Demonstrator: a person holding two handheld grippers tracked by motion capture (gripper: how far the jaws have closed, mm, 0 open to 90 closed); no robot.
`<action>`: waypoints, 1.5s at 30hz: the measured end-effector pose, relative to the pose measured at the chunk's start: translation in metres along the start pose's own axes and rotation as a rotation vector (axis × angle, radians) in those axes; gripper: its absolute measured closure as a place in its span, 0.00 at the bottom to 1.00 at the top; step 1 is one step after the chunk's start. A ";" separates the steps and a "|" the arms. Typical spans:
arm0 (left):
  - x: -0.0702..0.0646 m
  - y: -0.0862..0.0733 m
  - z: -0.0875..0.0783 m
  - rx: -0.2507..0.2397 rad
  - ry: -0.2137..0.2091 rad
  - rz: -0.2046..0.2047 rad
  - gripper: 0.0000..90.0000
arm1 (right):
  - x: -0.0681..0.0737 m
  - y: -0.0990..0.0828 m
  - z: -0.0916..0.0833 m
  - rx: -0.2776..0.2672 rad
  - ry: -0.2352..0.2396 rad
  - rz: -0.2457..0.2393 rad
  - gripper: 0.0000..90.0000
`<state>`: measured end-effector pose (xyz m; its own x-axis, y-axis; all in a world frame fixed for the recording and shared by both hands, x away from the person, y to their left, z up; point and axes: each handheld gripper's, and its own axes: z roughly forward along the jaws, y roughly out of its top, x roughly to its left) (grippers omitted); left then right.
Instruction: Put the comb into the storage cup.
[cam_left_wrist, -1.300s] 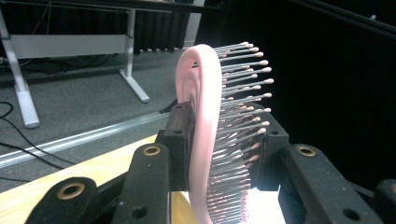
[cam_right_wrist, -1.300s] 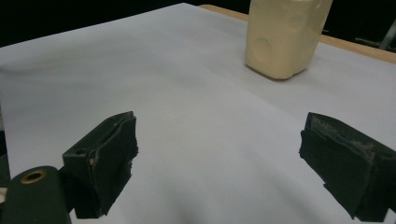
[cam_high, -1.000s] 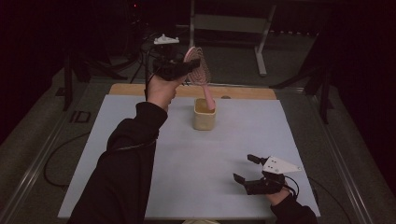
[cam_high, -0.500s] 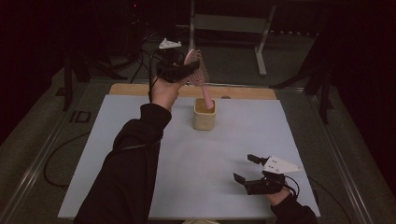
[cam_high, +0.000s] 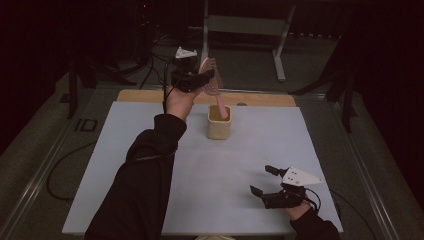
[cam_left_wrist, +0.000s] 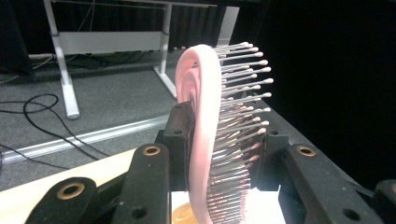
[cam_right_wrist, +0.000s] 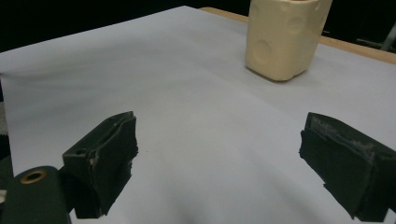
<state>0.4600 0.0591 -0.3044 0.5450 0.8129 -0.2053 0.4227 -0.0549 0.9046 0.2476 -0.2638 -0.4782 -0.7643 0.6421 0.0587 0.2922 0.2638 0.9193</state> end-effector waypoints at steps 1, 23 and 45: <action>0.000 -0.001 0.001 0.004 -0.001 0.001 0.74 | 0.000 0.000 0.000 0.000 0.000 -0.002 0.12; 0.013 -0.030 0.024 0.055 -0.008 -0.041 0.74 | -0.001 -0.001 0.001 0.003 0.005 -0.007 0.12; 0.021 -0.052 0.037 0.075 -0.022 -0.089 0.74 | -0.001 -0.001 0.001 0.006 0.003 -0.005 0.12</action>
<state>0.4763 0.0576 -0.3695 0.5179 0.8039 -0.2924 0.5227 -0.0268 0.8521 0.2486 -0.2638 -0.4795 -0.7672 0.6390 0.0553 0.2920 0.2713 0.9171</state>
